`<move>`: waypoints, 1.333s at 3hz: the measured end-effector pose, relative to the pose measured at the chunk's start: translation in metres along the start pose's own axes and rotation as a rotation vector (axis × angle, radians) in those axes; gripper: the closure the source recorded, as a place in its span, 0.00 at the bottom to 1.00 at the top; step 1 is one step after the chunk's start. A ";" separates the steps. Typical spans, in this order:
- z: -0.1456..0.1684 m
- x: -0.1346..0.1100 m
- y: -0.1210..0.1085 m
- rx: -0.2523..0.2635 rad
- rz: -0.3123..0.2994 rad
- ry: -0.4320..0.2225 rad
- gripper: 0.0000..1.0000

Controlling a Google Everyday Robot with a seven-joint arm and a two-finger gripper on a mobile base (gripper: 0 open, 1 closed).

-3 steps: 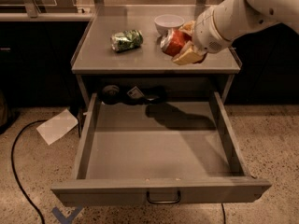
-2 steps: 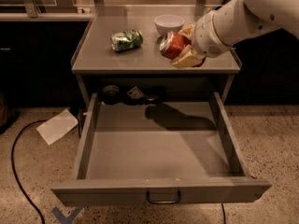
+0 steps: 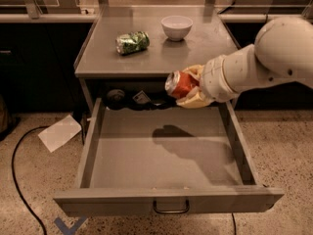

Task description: Place coke can into top drawer

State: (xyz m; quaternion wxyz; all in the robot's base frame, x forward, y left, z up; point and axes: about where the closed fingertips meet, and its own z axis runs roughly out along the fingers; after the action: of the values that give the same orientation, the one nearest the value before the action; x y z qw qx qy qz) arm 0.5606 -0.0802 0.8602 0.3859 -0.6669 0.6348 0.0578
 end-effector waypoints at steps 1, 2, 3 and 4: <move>0.032 0.024 0.047 -0.046 0.022 0.013 1.00; 0.068 0.051 0.076 -0.085 0.043 0.040 1.00; 0.068 0.051 0.076 -0.085 0.043 0.040 1.00; 0.089 0.060 0.085 -0.095 0.061 0.030 1.00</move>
Offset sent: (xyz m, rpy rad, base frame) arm -0.0329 0.0065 -0.1672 -0.0587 0.1470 -0.0090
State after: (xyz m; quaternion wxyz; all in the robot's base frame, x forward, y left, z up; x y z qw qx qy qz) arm 0.5329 -0.0668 0.7267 0.3424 -0.6657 0.6569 0.0896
